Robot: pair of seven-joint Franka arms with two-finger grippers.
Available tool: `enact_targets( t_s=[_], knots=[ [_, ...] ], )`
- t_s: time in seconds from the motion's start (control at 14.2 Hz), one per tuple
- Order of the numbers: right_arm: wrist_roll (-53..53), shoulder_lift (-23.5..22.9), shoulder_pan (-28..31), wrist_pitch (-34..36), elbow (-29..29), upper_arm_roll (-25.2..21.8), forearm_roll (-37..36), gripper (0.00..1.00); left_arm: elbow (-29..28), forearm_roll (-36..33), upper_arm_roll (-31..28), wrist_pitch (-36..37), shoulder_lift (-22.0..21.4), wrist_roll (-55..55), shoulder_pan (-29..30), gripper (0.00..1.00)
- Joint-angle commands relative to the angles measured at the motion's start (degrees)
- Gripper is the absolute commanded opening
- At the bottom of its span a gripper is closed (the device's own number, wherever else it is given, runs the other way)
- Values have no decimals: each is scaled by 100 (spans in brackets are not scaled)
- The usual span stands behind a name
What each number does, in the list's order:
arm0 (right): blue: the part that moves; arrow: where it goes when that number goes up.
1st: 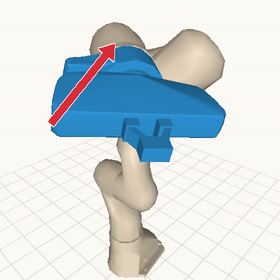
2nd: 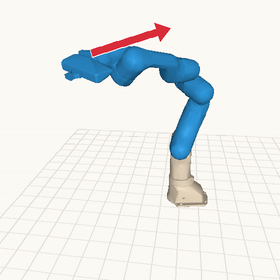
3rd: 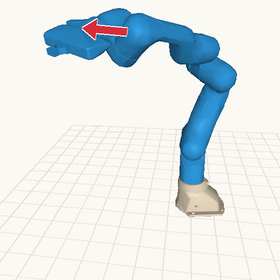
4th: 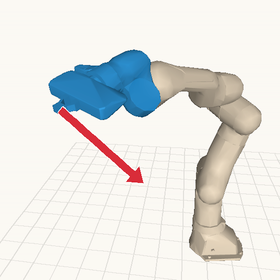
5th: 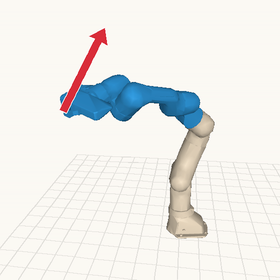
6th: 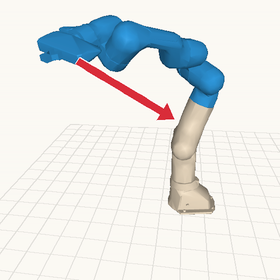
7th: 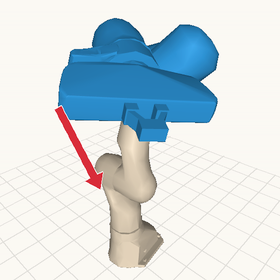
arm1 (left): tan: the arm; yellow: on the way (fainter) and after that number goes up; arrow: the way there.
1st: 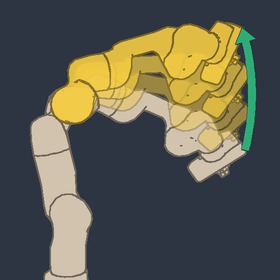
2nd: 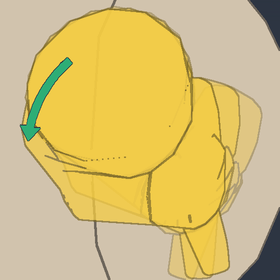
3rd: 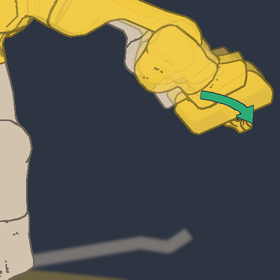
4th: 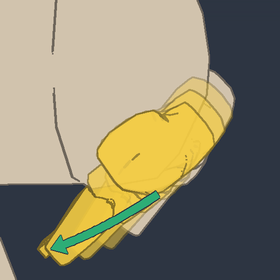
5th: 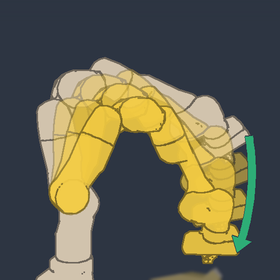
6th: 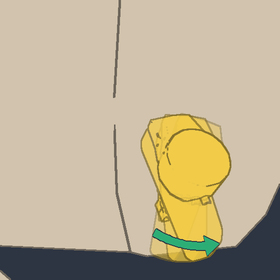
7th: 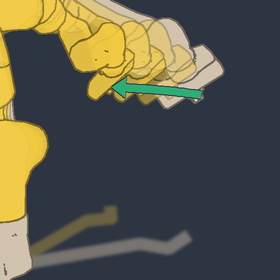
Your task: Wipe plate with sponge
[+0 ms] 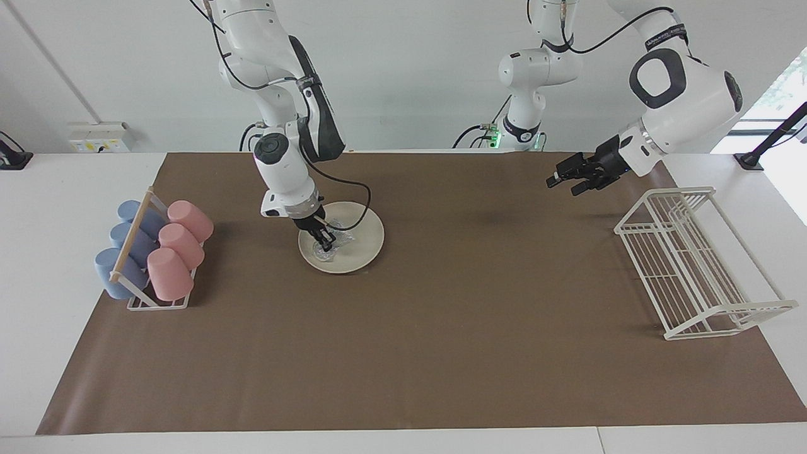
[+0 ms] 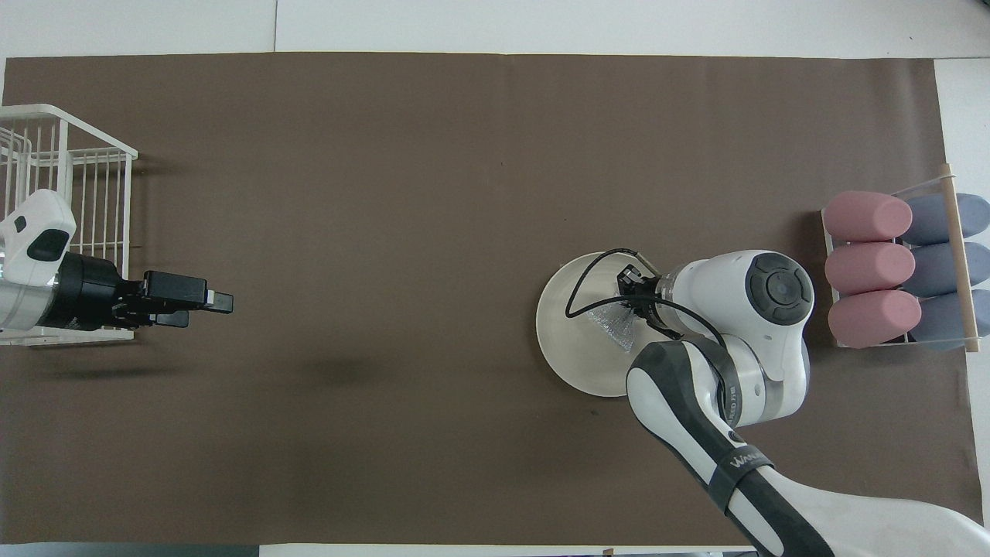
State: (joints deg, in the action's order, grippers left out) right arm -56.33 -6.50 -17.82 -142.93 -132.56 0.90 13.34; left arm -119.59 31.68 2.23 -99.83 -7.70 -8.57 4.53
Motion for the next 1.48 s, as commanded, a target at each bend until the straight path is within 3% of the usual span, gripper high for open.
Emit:
enact_targets(
  t_s=[0.0,0.21,0.42,0.63,0.99,1.2,1.27,1.41],
  knots=[
    [-560,-10,-378,-139,-165,42,116,0,-11,-135,-30,-98,-30,128,-84,100],
    [-1352,-1,-792,-174,-165,42,116,0,-11,-135,-30,-106,-30,128,-84,100],
    [-1530,-1,-837,-262,-156,42,116,0,-20,-135,-30,-115,-38,128,-84,100],
    [-2028,-19,-837,35,360,42,116,0,-29,-135,-30,-142,-38,128,-84,100],
    [-3399,201,-925,2757,2319,60,-24,0,-38,-188,-30,-203,-38,93,-84,100],
    [-4050,517,-925,3909,3172,77,-646,0,-55,-223,5,-221,-47,241,-128,100],
    [-4165,518,-925,4339,3497,86,-814,0,-55,-110,5,-177,-47,346,-76,100],
    [-4367,474,-1047,4809,3938,86,-877,0,-46,843,-47,146,-73,356,38,100]
  ],
)
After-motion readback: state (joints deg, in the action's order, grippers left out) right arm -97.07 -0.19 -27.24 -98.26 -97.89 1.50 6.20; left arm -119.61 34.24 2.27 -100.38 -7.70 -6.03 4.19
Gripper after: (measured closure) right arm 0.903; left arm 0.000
